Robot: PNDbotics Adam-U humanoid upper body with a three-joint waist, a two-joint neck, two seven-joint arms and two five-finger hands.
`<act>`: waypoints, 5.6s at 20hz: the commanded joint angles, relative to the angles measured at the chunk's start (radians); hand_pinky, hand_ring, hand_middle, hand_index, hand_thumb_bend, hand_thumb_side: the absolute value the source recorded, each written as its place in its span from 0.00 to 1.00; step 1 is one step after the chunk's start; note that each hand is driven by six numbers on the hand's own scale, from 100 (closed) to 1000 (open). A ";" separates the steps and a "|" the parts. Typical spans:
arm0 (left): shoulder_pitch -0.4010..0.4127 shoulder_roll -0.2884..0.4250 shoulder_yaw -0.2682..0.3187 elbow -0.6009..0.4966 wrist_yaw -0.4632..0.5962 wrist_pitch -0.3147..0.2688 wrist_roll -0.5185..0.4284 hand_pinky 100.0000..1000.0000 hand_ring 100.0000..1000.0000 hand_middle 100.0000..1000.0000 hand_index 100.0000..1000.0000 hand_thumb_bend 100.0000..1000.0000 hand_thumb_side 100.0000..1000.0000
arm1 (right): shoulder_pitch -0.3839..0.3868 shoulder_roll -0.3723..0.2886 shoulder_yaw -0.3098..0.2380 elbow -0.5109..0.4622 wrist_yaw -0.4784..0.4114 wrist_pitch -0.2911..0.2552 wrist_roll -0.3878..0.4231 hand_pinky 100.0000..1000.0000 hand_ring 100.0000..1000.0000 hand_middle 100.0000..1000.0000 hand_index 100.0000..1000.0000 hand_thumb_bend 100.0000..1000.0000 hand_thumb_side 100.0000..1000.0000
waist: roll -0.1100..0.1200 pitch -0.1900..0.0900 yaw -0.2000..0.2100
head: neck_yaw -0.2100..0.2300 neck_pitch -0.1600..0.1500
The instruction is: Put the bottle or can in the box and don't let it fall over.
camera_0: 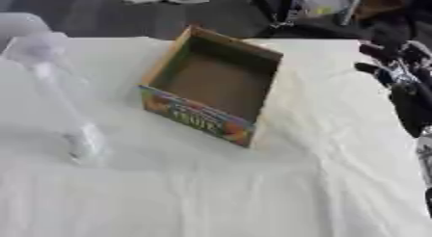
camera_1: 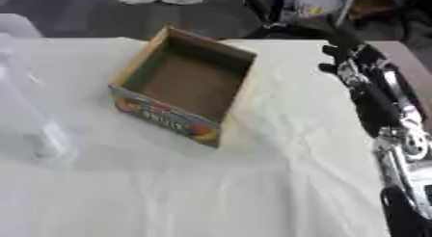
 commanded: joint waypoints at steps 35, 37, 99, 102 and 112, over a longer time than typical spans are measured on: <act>-0.193 0.590 0.006 -0.015 -0.004 0.232 -0.786 0.78 0.76 0.81 0.83 0.00 0.87 | 0.057 -0.087 -0.029 0.024 0.020 -0.019 -0.021 0.81 0.90 0.98 0.76 0.00 0.45 | 0.034 -0.060 0.085 | -0.093 0.018; -0.219 0.593 0.002 -0.015 0.006 0.247 -0.825 0.78 0.76 0.81 0.83 0.00 0.87 | 0.055 -0.088 -0.028 0.024 0.019 -0.018 -0.019 0.81 0.90 0.98 0.76 0.00 0.45 | 0.035 -0.060 0.085 | -0.088 0.016; -1.075 0.128 -0.277 0.456 -0.167 0.348 -1.107 0.83 0.83 0.87 0.85 0.00 0.80 | 0.020 -0.081 0.006 0.049 0.009 -0.019 0.041 0.80 0.91 0.99 0.76 0.00 0.49 | 0.030 -0.025 0.017 | 0.084 -0.055; -1.089 0.104 -0.289 0.476 -0.176 0.342 -1.116 0.83 0.83 0.87 0.85 0.00 0.81 | 0.015 -0.079 0.009 0.049 0.006 -0.019 0.045 0.80 0.91 0.99 0.76 0.00 0.49 | 0.029 -0.025 0.012 | 0.088 -0.062; -1.098 0.061 -0.308 0.517 -0.195 0.332 -1.133 0.83 0.84 0.88 0.85 0.00 0.82 | 0.003 -0.072 0.013 0.049 0.000 -0.016 0.051 0.80 0.91 0.99 0.77 0.00 0.49 | 0.030 -0.017 -0.012 | 0.104 -0.083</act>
